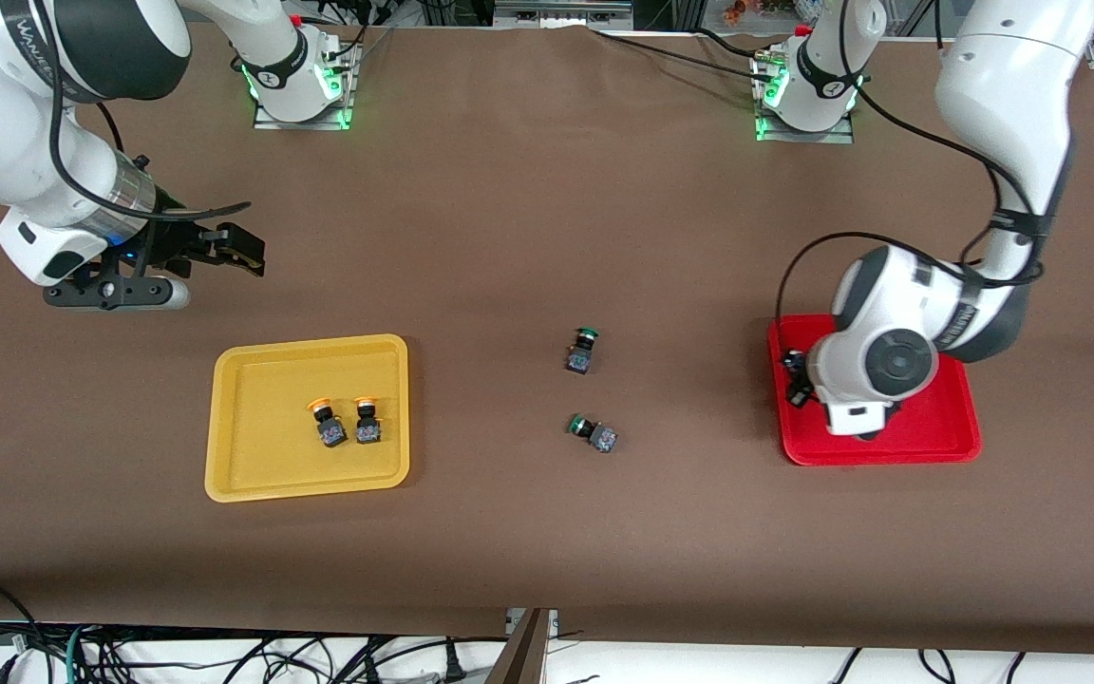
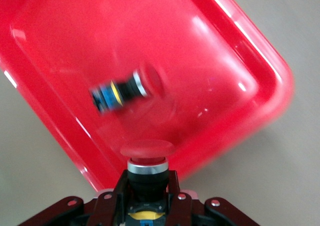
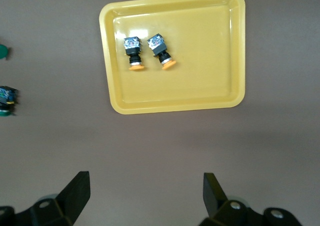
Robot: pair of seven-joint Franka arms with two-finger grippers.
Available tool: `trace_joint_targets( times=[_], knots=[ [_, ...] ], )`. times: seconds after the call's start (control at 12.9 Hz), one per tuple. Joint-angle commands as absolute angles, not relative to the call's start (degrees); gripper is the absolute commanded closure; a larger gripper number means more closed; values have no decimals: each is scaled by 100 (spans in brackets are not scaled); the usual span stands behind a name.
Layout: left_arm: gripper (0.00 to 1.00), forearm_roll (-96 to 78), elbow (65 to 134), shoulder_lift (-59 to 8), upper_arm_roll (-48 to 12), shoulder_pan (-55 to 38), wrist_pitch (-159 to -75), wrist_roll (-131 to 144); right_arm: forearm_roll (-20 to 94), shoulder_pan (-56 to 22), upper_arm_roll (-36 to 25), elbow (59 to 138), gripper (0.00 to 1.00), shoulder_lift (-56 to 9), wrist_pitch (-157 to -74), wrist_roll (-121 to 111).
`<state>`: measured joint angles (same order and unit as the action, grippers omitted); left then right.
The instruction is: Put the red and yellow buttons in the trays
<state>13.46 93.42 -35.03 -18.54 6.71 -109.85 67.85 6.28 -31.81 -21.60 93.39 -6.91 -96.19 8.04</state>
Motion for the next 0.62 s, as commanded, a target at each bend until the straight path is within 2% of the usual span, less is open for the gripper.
trace_joint_targets(
  times=[0.0, 0.08, 0.39, 0.54],
  knots=[
    [56, 1327, 9413, -3507, -1916, 1027, -10942, 6031, 466, -2113, -1164, 9633, 0, -343, -9712, 502],
    [1, 1327, 9404, -3516, -1916, 1063, -10942, 5995, 448, -1840, -908, 9633, 0, -325, -9703, 484],
    [0, 1327, 9317, -3489, -1916, 1029, -10925, 6020, 167, -242, 743, 9633, 0, -238, -9703, 475],
    [0, 1327, 9194, -3280, -1977, 1019, -10873, 5933, 71, -44, 975, 9615, 0, -220, -9712, 448]
  ],
)
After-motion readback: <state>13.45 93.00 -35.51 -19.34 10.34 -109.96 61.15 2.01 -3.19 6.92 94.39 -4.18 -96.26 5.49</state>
